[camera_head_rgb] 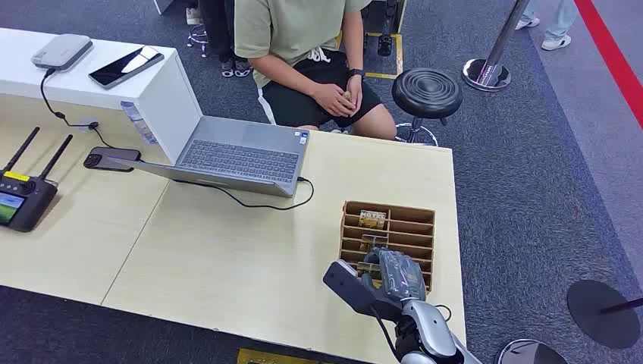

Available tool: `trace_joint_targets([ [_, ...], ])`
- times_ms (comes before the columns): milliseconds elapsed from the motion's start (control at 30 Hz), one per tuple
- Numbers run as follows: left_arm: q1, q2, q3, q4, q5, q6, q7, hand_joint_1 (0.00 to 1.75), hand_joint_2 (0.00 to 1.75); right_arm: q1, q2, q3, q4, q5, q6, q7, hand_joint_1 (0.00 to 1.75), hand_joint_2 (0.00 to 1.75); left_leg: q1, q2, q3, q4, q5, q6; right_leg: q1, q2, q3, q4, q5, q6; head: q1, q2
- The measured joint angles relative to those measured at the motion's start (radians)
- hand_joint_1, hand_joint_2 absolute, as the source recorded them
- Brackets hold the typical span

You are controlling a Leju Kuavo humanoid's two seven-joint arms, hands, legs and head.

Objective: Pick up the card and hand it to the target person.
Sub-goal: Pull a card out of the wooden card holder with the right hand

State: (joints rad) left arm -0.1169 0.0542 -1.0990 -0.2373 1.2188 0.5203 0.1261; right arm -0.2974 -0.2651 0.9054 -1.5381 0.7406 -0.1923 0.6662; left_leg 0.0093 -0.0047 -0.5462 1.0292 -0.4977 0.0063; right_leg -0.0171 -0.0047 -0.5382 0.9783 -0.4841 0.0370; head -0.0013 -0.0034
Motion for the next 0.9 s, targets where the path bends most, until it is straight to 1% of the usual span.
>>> trace_joint_targets([
  [133, 0.0, 0.0, 0.0, 0.0, -0.004, 0.001, 0.002, 0.0, 0.0, 0.0, 0.0, 0.0, 0.0, -0.002, 0.0, 0.001, 1.39, 1.75, 0.0, 0.0, 0.0, 0.0, 0.0, 0.0, 0.0, 0.0, 0.0, 0.0, 0.0, 0.0, 0.0, 0.0],
  [233, 0.0, 0.0, 0.0, 0.0, -0.009, 0.003, 0.004, 0.0, 0.0, -0.001, 0.0, 0.002, 0.001, -0.004, 0.0, 0.001, 1.43, 1.75, 0.0, 0.0, 0.0, 0.0, 0.0, 0.0, 0.0, 0.0, 0.0, 0.0, 0.0, 0.0, 0.0, 0.0],
  [367, 0.0, 0.0, 0.0, 0.0, -0.012, 0.004, 0.002, 0.0, 1.75, -0.001, 0.0, 0.01, 0.002, -0.005, -0.003, 0.0, 1.42, 1.75, 0.0, 0.0, 0.0, 0.0, 0.0, 0.0, 0.0, 0.0, 0.0, 0.0, 0.0, 0.0, 0.0, 0.0],
  [633, 0.0, 0.0, 0.0, 0.0, -0.029, 0.029, -0.012, 0.0, 1.75, -0.002, 0.0, 0.014, 0.002, -0.006, -0.007, 0.0, 1.43, 1.75, 0.0, 0.0, 0.0, 0.0, 0.0, 0.0, 0.0, 0.0, 0.0, 0.0, 0.0, 0.0, 0.0, 0.0],
  [900, 0.0, 0.0, 0.0, 0.0, -0.014, 0.041, -0.012, 0.0, 1.75, -0.004, 0.0, 0.018, 0.002, 0.025, -0.05, -0.021, 1.43, 1.75, 0.0, 0.0, 0.0, 0.0, 0.0, 0.0, 0.0, 0.0, 0.0, 0.0, 0.0, 0.0, 0.0, 0.0],
])
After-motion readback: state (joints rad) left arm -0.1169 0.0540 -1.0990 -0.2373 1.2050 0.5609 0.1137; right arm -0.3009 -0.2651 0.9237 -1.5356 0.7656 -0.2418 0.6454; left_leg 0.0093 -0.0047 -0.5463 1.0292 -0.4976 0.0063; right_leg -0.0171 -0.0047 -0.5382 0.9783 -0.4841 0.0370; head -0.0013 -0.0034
